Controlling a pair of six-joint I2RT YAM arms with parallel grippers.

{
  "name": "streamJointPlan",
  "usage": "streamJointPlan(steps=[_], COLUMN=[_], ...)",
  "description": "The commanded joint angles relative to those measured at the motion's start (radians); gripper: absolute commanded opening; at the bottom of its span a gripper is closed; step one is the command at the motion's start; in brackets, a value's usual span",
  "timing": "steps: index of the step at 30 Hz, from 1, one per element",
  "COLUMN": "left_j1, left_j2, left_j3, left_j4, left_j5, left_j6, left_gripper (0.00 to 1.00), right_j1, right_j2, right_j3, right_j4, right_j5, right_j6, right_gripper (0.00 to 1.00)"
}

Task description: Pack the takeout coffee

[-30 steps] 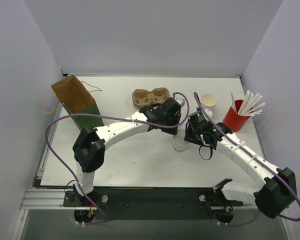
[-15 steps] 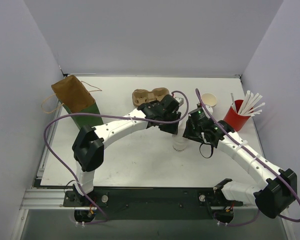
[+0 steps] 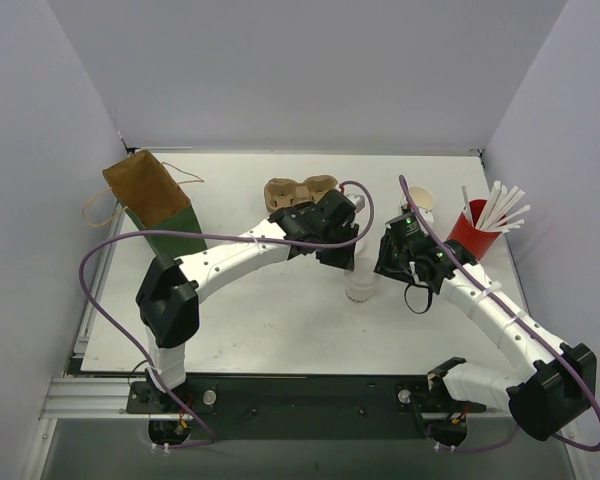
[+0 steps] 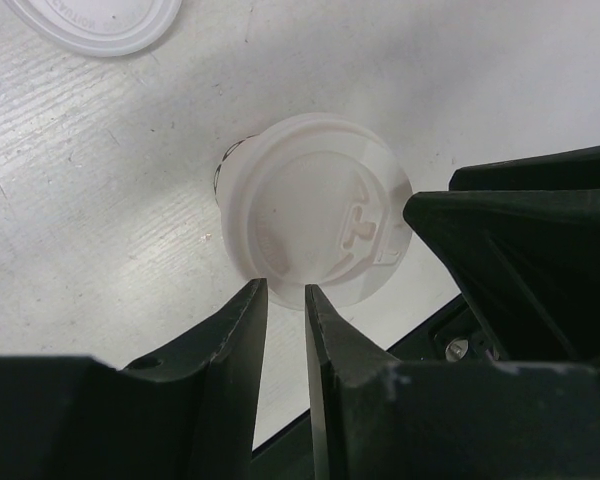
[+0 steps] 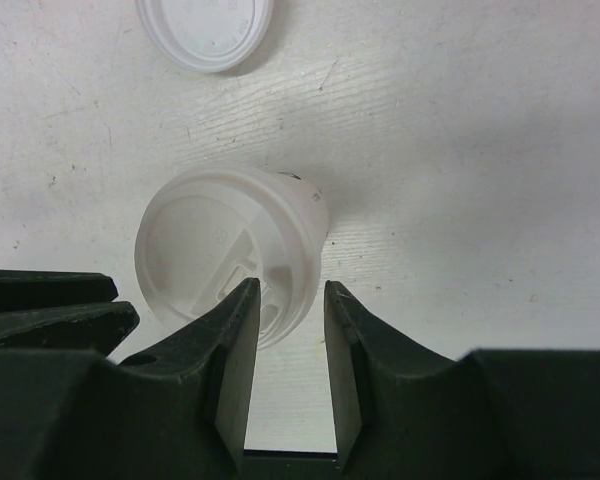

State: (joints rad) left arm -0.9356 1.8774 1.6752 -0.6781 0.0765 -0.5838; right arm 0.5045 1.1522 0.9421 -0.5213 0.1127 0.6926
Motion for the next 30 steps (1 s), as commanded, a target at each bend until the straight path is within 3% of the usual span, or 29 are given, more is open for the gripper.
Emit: streamJointPlan(steps=[1,14,30], left_j1=[-0.011,-0.031,-0.032], left_j2=[-0.018,0.003,0.022], left_j3=[0.037,-0.026,-0.098], left_j4=[0.002,0.032,0.041], left_j5=[-0.017,-0.015,-0.07], left_j6=[-0.005,-0.025,-0.034], left_gripper=[0.3,0.29,0.25], right_j1=[0.003,0.014,0.026], right_j2=[-0.025,-0.019,-0.017], right_j3=[-0.009,-0.094,-0.12], right_j4=[-0.011,0.047,0.052], right_j5=[-0.018,-0.053,-0.058], right_j6=[-0.001,0.035,0.047], right_gripper=[0.28,0.19,0.17])
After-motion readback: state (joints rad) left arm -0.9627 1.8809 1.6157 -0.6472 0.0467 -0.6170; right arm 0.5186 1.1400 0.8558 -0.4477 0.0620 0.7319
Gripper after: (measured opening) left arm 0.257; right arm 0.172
